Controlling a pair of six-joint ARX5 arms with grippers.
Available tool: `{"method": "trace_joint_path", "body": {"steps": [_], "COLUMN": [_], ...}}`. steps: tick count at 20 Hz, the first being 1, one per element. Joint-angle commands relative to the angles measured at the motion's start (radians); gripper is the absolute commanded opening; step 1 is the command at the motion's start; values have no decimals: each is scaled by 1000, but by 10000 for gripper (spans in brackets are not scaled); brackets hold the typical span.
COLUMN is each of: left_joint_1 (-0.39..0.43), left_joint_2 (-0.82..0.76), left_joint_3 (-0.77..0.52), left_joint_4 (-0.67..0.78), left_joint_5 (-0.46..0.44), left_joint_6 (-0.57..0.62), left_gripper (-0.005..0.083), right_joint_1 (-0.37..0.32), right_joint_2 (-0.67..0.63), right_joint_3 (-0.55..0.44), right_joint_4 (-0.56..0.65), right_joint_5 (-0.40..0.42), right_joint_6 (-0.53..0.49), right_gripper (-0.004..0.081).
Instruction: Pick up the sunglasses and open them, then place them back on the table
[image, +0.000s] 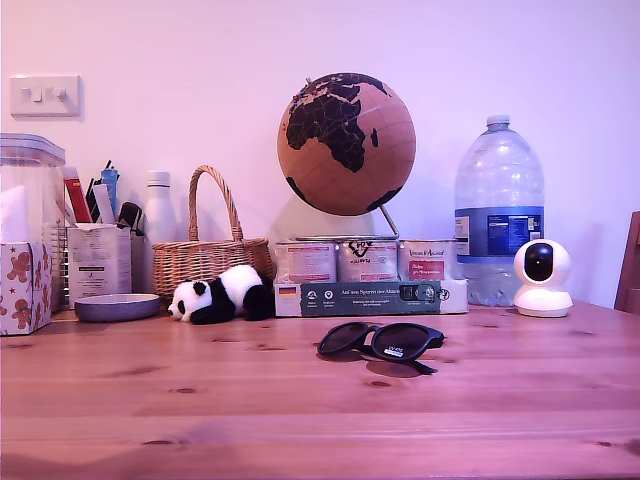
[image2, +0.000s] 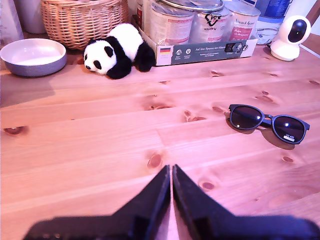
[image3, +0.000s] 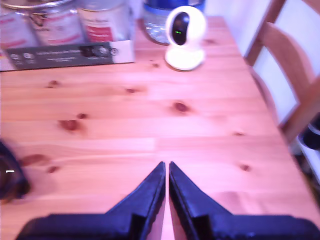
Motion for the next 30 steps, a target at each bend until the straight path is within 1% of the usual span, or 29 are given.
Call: {"method": "trace_joint_path", "body": {"steps": [1,4,7,10,13,16,22,23,25,27,30], "left_joint_1": [-5,-11,-33,-71,-129,-198,-328,-348,-382,-409,-447], "left_joint_2": [-2,-1,5,53,127,203,342,360,396,429,486], "left_joint_3": [-15,14,45,85,119,156,209,214,226,244,275], "left_joint_4": [65,98,93,66,33,13,14,17,32,46,46], "left_joint_5": [42,111,151,196,224,224,223,223,217,183,158], "left_joint_6": [-2,63,185,271,417,503,719,774,875,946,1117], "left_gripper": [-12,-12,-12,-12,-12,-12,-11,-11,-11,-11,-8], "right_joint_1": [5,11,35,85,134,168,175,176,179,180,181], "right_joint_2": [2,2,2,2,2,2,3,3,3,6,18], "right_joint_3": [-20,-20,-20,-20,-20,-20,-20,-20,-20,-20,-20], "right_joint_4": [18,8,-26,-70,-108,-151,-169,-170,-168,-167,-166], "right_joint_5": [-56,-174,-275,-351,-359,-386,-481,-491,-498,-498,-498], "right_joint_6": [2,6,26,25,25,24,24,25,25,25,24], "right_gripper": [-10,-10,-11,-11,-10,-10,-11,-11,-11,-11,-11]}}
